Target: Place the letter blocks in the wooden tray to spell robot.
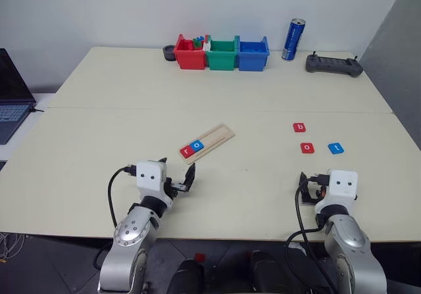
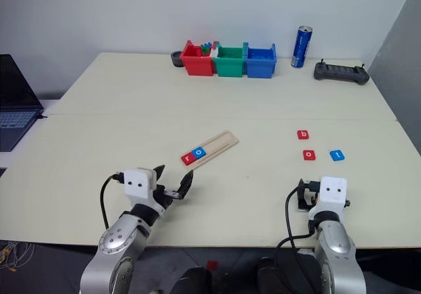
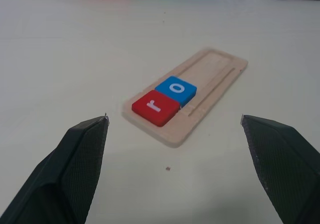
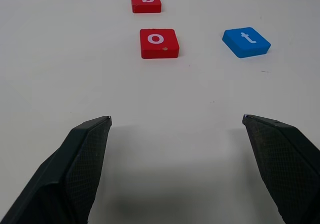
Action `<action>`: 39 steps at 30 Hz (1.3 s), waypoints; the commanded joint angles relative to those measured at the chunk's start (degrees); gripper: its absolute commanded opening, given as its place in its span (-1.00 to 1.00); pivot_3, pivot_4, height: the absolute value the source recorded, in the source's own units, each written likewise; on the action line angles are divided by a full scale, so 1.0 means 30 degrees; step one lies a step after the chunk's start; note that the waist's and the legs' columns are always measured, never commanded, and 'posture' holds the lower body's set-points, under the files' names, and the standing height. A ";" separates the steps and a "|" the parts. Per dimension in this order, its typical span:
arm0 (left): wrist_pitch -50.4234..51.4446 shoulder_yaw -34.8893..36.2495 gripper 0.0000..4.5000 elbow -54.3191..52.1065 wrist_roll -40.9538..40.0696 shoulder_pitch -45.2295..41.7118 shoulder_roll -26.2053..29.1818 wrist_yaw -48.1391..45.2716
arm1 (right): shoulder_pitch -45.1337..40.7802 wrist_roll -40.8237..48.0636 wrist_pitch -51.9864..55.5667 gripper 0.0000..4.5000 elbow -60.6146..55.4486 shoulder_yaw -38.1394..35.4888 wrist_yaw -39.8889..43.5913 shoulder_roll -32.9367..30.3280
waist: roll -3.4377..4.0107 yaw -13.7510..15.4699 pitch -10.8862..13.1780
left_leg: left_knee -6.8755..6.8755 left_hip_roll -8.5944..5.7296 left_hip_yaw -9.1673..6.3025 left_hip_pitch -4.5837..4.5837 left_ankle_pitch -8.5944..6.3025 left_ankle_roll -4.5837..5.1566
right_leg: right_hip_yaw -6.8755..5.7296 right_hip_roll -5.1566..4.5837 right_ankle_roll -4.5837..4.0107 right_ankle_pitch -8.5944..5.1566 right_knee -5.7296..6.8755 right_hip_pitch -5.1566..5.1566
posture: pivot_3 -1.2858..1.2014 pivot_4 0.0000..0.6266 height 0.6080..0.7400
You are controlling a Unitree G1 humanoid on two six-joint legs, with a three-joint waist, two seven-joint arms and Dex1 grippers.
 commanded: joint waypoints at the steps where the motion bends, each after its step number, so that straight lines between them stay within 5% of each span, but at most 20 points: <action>1: 0.0155 -0.0107 1.00 -0.0494 -0.0047 0.0004 0.0035 0.0073 | 0.0294 -0.0042 -0.0407 0.98 -0.0891 -0.0623 -0.0048 -0.0215 | 0.0000 0.0001 0.0000 | 0.0000 0.0000 0.0001 0.0001 0.0000 0.0000 | 0.0002 0.0000 0.0000 0.0000 -0.0001 0.0000 | 0.03 -0.52 1.00; 21: 0.0174 -0.0503 1.00 0.2658 -0.0499 -0.2695 0.0191 -0.1104 | 0.2396 0.0185 0.0736 0.98 -0.4086 -0.2491 -0.0612 0.0464 | 0.0002 0.0052 0.0000 | -0.0008 0.0001 -0.0001 -0.0011 0.0000 -0.0002 | -0.0006 0.0000 0.0005 -0.0001 -0.0031 0.0000 | 0.03 -0.52 1.00; 32: -0.0546 -0.0220 1.00 0.1434 -0.0009 -0.1113 -0.0209 -0.0127 | 0.2576 0.1432 0.1983 0.98 -0.5091 -0.3424 0.0873 -0.0444 | 0.0000 0.0055 0.0001 | -0.0016 0.0002 -0.0005 -0.0018 -0.0001 -0.0001 | -0.0004 -0.0006 0.0004 0.0000 -0.0038 -0.0003 | 0.03 -0.52 1.00; 39: -0.0442 0.2780 1.00 0.3569 -0.2757 -0.3147 0.3133 -0.3895 | 0.1305 0.3138 0.3958 0.98 -0.6228 -0.1926 0.3554 -0.2892 | -0.0001 0.0032 0.0005 | -0.0012 0.0011 -0.0003 -0.0009 0.0000 -0.0001 | -0.0011 0.0013 0.0003 -0.0001 -0.0031 -0.0004 | 0.03 -0.52 1.00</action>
